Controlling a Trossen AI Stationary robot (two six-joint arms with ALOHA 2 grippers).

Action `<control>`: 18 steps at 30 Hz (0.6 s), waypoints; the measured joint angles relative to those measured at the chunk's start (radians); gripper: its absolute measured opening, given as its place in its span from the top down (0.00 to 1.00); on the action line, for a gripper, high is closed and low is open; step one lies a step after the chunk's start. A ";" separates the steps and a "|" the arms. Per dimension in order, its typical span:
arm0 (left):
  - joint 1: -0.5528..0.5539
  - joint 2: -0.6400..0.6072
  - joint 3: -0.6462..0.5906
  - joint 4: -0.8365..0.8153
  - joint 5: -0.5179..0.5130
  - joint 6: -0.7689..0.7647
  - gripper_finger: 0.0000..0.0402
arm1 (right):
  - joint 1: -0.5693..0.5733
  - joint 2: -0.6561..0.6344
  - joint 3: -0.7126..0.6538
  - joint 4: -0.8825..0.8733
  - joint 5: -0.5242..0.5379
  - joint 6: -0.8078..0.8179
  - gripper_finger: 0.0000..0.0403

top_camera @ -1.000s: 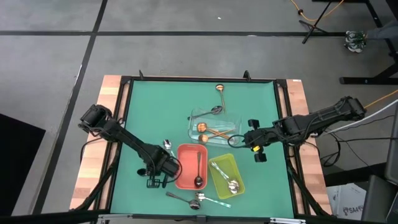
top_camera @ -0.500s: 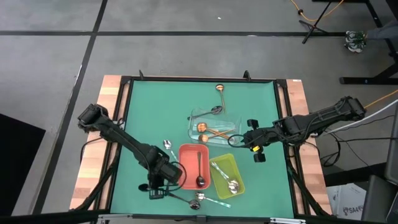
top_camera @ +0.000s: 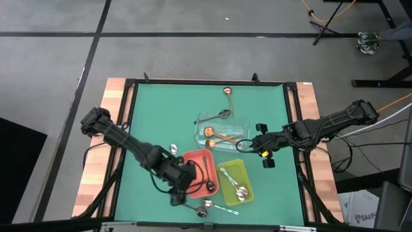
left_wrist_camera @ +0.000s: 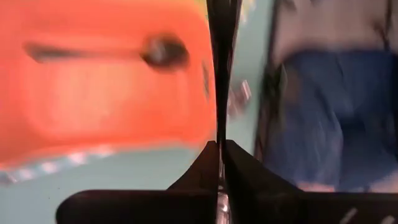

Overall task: Sort silverware by color (type)
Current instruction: Put the black spoon into the orange bin

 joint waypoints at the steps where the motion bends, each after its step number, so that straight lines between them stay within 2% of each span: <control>1: 0.004 0.000 0.000 0.020 -0.051 -0.020 0.99 | 0.000 0.000 0.000 0.000 0.000 0.000 0.77; 7: 0.033 0.007 -0.001 0.099 -0.331 -0.242 0.99 | 0.000 0.000 0.000 0.002 0.000 0.000 0.77; 10: 0.039 0.009 -0.017 0.119 -0.434 -0.364 0.99 | 0.000 0.000 0.000 0.002 0.000 0.000 0.77; 14: 0.038 0.010 -0.081 0.182 -0.494 -0.536 0.99 | 0.000 0.000 0.000 0.002 0.000 0.000 0.77; 18: 0.034 0.011 -0.180 0.284 -0.510 -0.714 0.99 | 0.000 0.000 0.000 0.003 0.000 0.000 0.77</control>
